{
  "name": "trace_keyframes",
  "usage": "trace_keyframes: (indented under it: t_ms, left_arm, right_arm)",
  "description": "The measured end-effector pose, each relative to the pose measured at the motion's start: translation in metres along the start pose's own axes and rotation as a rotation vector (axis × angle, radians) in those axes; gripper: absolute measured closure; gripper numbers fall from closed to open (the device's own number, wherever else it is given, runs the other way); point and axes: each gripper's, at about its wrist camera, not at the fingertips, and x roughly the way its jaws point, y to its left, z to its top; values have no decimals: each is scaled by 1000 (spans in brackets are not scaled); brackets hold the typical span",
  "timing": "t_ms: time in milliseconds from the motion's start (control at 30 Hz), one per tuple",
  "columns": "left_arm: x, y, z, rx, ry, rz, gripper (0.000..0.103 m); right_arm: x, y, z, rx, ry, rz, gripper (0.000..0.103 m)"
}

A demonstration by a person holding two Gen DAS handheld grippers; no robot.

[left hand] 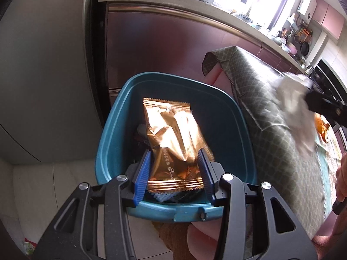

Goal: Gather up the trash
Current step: 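Open left tool over the bin while right tool carries the tissue there, then move both open tools back over the orange peels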

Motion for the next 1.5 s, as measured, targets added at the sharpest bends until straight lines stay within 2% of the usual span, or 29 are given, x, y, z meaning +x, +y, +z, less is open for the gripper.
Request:
trace_keyframes:
  t_ms: [133, 300, 567, 667, 800, 933, 1067, 1300, 1500]
  left_arm:
    - [6, 1, 3, -12, 2, 8, 59]
    - [3, 2, 7, -26, -15, 3, 59]
    - [-22, -9, 8, -10, -72, -44, 59]
    - [-34, -21, 9, 17, -97, -74, 57]
    - [-52, -44, 10, 66, -130, -128, 55]
    - [-63, -76, 10, 130, -142, -188, 53]
    - [-63, -118, 10, 197, -131, -247, 53]
    - [-47, -194, 7, 298, -73, -336, 53]
    - [-28, -258, 5, 363, -41, -363, 53]
  right_arm:
    - [33, -2, 11, 9, 52, -5, 94]
    - [58, -9, 11, 51, 103, -54, 84]
    - [48, -14, 2, 81, 94, -31, 83]
    - [29, -15, -6, 82, 66, -14, 77]
    - [-3, -20, -19, 94, 24, 3, 76]
    - [-45, -30, -37, 110, -25, -19, 73]
    - [-90, -49, -56, 148, -84, -74, 71]
    - [-165, -91, -95, 245, -156, -225, 71]
    - [-208, -130, -117, 335, -209, -312, 70]
